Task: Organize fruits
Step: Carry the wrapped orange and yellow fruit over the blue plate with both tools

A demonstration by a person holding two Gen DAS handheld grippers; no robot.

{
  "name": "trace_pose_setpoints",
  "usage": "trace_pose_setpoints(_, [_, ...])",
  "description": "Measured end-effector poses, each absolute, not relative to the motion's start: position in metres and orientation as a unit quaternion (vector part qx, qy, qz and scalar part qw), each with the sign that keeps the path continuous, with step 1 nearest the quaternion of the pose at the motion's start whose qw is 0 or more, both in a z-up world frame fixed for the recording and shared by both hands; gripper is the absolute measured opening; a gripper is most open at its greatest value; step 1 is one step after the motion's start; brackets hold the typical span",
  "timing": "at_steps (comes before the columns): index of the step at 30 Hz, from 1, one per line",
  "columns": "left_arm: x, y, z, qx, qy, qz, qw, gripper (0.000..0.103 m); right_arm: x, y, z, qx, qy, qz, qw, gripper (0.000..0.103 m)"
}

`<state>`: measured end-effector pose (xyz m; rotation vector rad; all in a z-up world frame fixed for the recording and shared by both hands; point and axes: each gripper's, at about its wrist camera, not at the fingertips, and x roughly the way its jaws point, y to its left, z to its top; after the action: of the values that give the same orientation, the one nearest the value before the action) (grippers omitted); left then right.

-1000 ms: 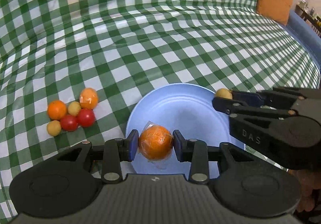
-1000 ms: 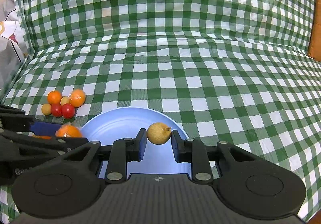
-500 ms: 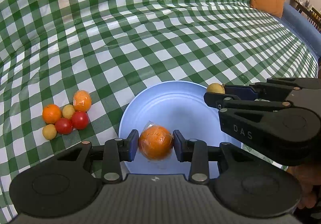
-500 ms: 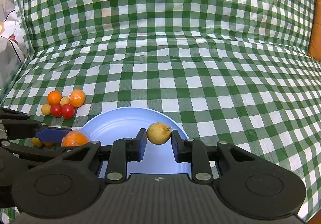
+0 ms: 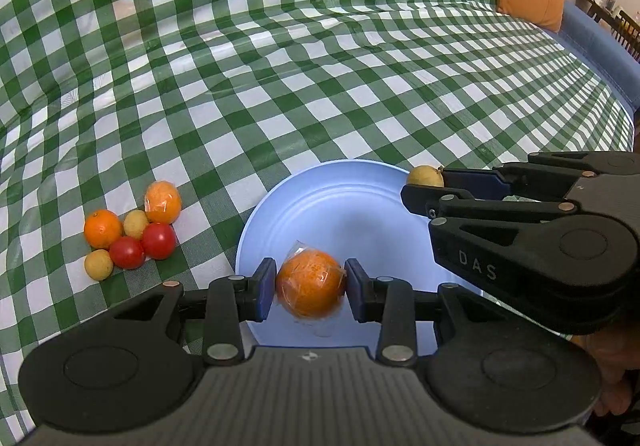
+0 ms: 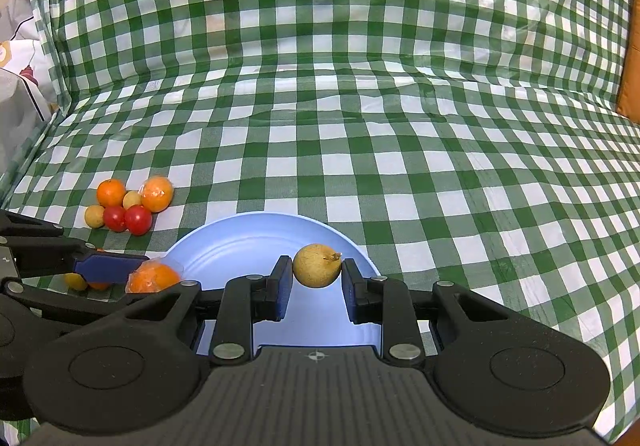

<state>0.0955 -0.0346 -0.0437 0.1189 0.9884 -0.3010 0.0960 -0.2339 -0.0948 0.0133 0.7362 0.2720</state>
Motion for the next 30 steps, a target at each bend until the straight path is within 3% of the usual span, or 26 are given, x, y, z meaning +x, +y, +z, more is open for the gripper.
trace_pose_setpoints(30, [0.0947, -0.0367, -0.0437, 0.057, 0.472, -0.142, 0.868, 0.041, 0.0949, -0.2334, -0.0944, 0.006, 0.359, 0.132, 0.924, 0.028])
